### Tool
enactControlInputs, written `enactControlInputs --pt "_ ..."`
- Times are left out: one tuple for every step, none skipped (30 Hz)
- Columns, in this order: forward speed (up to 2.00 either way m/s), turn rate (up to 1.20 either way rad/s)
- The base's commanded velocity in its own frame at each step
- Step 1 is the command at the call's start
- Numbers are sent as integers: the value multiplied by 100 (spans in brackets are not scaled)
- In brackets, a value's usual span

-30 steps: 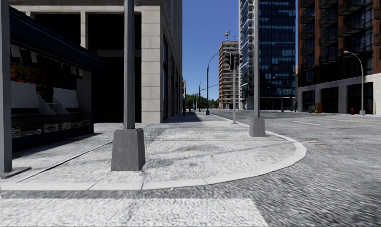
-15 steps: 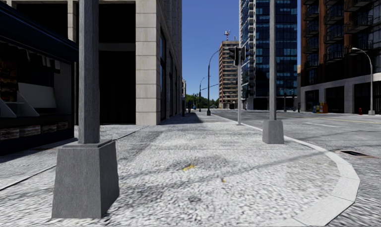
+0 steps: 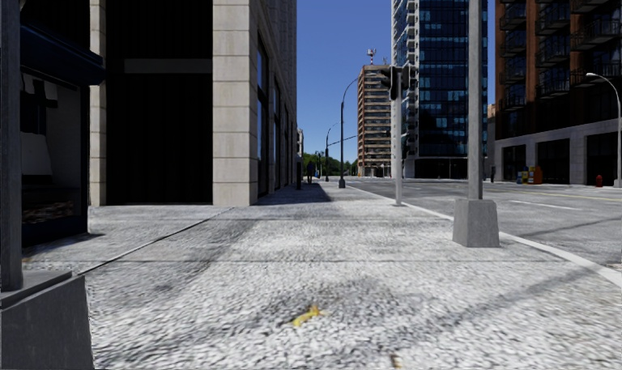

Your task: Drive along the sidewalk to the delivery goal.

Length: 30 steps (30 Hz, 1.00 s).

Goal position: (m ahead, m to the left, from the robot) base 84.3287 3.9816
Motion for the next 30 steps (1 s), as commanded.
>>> enactControlInputs --pt "132 0" --pt "132 0" --pt "132 0" --pt "132 0" --pt "132 0" --pt "132 0" --pt "132 0" --pt "132 0" --pt "132 0" --pt "132 0" --pt "133 0" --pt "133 0" --pt "133 0" --pt "133 0" --pt "133 0" --pt "133 0" --pt "133 0" --pt "133 0" --pt "133 0" --pt "133 0" --pt "133 0" --pt "133 0" --pt "133 0" --pt "133 0" --pt "133 0" --pt "133 0" --pt "133 0" --pt "133 0" --pt "133 0" --pt "139 0"
